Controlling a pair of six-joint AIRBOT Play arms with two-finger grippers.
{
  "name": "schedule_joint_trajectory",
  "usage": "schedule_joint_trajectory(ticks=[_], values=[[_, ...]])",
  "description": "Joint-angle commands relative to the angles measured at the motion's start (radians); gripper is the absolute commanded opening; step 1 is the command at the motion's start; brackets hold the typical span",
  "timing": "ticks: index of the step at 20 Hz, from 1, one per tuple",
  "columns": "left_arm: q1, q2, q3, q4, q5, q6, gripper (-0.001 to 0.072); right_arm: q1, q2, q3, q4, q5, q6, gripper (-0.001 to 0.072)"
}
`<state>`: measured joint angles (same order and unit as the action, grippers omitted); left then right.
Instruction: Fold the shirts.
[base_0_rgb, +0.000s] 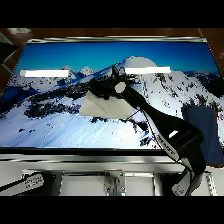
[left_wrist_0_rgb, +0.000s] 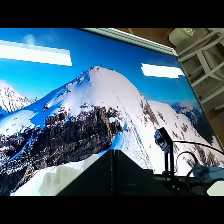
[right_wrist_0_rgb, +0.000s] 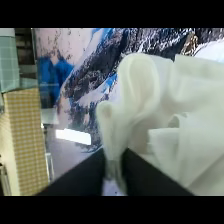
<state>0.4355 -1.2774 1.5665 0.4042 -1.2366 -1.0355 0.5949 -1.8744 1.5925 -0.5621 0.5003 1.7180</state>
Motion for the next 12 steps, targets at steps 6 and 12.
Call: schedule_joint_trajectory(ticks=[6, 12], values=[[-0.024, -0.008, -0.001, 0.0, -0.021, 0.006, 0.0037, -0.103, 0.073, 0.001, -0.1, 0.387, -0.08, 0.052], [-0.024, -0.008, -0.001, 0.0, -0.022, 0.006, 0.0037, -0.36, 0.216, 0.001, -0.63, 0.925, 0.02, 0.0666]])
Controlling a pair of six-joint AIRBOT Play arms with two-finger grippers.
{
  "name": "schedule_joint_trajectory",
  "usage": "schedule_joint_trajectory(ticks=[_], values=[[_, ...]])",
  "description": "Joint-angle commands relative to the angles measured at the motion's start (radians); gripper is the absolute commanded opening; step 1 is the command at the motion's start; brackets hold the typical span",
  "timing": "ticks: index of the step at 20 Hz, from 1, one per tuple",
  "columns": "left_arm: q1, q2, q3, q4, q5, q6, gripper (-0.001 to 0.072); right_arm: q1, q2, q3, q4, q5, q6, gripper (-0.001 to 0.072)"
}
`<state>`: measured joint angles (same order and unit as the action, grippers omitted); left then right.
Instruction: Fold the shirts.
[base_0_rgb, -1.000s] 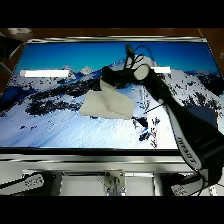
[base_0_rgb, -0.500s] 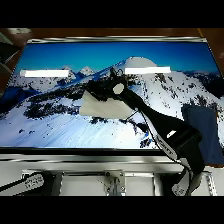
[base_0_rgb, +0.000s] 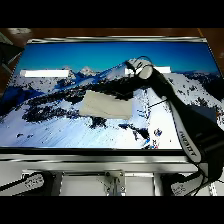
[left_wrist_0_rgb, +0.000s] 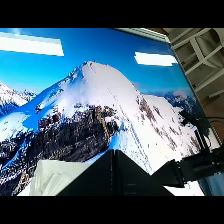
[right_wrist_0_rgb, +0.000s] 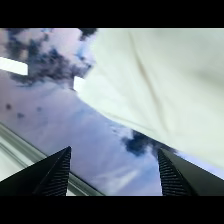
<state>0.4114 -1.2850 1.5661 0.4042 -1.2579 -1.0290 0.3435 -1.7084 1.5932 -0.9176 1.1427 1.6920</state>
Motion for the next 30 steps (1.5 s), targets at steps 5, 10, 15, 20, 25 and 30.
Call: schedule_joint_trajectory(ticks=[5, 10, 15, 20, 25, 30], values=[[0.0, -0.001, 0.0, 0.0, -0.005, 0.0, 0.0037, -0.2, 0.026, -0.127, -0.221, 0.178, 0.027, 0.0665], [-0.001, -0.001, 0.0, 0.0, -0.037, -0.001, 0.0037, -0.198, -0.117, -0.145, -0.018, 0.019, -0.049, 0.0666], [-0.013, -0.001, 0.0, 0.0, -0.037, 0.0, 0.0037, -0.198, -0.186, -0.145, 0.07, -0.026, -0.059, 0.0662], [-0.039, -0.001, 0.0, 0.0, -0.035, 0.0, 0.0037, -0.2, -0.195, -0.133, 0.116, -0.022, -0.095, 0.0065], [-0.043, -0.001, 0.0, 0.0, -0.035, 0.0, 0.0036, -0.257, -0.068, 0.011, 0.138, 0.093, -0.245, 0.006], [-0.062, -0.001, 0.0, 0.0, -0.035, 0.0, 0.0037, -0.509, 0.179, 0.082, 0.111, 0.249, -0.138, 0.006]])
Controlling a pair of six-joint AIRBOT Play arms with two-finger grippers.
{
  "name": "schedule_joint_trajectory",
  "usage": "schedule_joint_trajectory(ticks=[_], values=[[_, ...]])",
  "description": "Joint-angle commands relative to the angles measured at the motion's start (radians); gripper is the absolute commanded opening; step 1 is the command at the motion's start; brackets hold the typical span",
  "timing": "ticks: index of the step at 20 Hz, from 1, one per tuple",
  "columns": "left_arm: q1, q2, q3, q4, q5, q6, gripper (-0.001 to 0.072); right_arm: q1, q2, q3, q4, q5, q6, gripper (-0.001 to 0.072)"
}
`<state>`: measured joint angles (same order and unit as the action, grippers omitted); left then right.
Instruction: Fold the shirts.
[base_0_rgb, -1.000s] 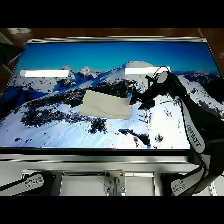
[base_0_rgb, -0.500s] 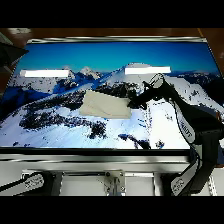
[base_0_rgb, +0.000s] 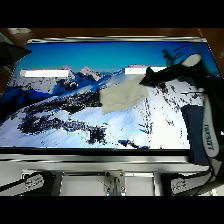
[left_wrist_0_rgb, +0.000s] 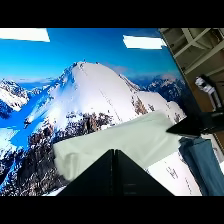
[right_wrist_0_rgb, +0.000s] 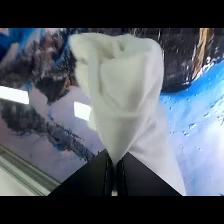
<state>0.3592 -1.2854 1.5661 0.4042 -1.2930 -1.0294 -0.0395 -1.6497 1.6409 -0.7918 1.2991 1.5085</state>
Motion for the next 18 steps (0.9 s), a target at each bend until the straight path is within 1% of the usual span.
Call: schedule_joint_trajectory(ticks=[1, 3, 5, 7, 10, 15, 18], values=[[-0.013, -0.001, 0.0, 0.0, 0.0, 0.0, 0.0037, -0.195, 0.167, 0.035, -0.038, 0.118, 0.064, 0.006], [-0.021, -0.001, 0.0, 0.0, 0.0, 0.0, 0.0037, -0.33, 0.24, 0.035, -0.083, 0.146, 0.085, 0.0059], [-0.028, -0.001, 0.0, 0.0, 0.0, 0.0, 0.0037, -0.457, 0.291, 0.035, -0.11, 0.143, 0.083, 0.0059], [-0.036, -0.001, -0.001, 0.0, -0.001, 0.0, 0.0037, -0.57, 0.319, 0.035, -0.114, 0.124, 0.041, 0.0059], [-0.053, -0.001, -0.001, 0.0, -0.003, 0.0, 0.0037, -0.696, 0.332, 0.035, -0.158, 0.077, 0.026, 0.0059], [-0.092, -0.001, -0.001, 0.0, -0.002, -0.001, 0.0037, -0.751, 0.332, 0.035, -0.291, -0.002, -0.033, 0.0059], [-0.117, -0.001, -0.001, 0.0, -0.002, -0.001, 0.0037, -0.751, 0.332, 0.035, -0.263, -0.092, -0.1, 0.0059]])
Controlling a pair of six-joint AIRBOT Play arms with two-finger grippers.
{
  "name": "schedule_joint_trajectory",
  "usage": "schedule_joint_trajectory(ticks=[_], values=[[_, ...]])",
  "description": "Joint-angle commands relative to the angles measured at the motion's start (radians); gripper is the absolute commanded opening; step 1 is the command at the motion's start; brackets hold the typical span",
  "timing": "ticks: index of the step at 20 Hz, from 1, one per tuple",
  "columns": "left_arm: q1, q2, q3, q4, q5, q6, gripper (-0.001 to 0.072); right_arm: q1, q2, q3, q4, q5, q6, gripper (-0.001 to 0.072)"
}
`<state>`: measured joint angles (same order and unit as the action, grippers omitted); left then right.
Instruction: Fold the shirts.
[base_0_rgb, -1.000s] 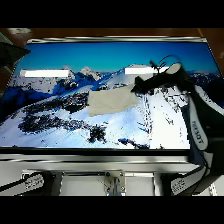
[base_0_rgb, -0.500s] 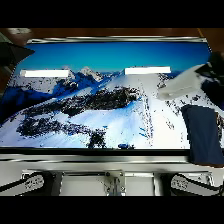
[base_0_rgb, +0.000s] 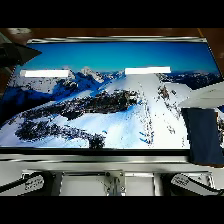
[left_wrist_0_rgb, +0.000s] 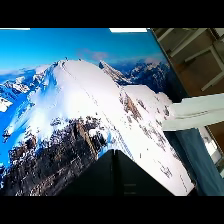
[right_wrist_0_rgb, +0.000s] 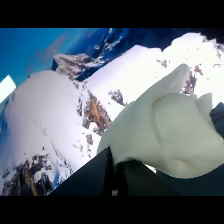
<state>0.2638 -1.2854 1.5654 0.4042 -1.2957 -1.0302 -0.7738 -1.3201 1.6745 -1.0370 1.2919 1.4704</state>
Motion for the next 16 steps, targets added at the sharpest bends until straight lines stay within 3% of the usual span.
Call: schedule_joint_trajectory(ticks=[1, 4, 9, 12, 16], values=[[-0.031, -0.001, 0.0, 0.0, 0.001, 0.0, 0.0037, -0.016, 0.003, 0.001, 0.004, -0.097, -0.102, 0.0059], [-0.053, -0.001, 0.0, 0.0, 0.001, 0.0, 0.0037, -0.017, 0.003, 0.001, -0.052, -0.021, -0.121, 0.0059], [-0.058, -0.001, 0.0, 0.0, 0.001, 0.001, 0.0037, -0.017, 0.003, 0.001, -0.389, 0.312, 0.004, 0.0059], [-0.058, -0.001, 0.0, 0.0, 0.001, 0.001, 0.0037, -0.017, 0.003, 0.0, -0.515, 0.493, 0.014, 0.0059], [-0.058, -0.001, 0.0, 0.0, 0.001, 0.001, 0.0037, -0.017, 0.014, -0.077, -0.55, 0.568, 0.085, 0.0059]])
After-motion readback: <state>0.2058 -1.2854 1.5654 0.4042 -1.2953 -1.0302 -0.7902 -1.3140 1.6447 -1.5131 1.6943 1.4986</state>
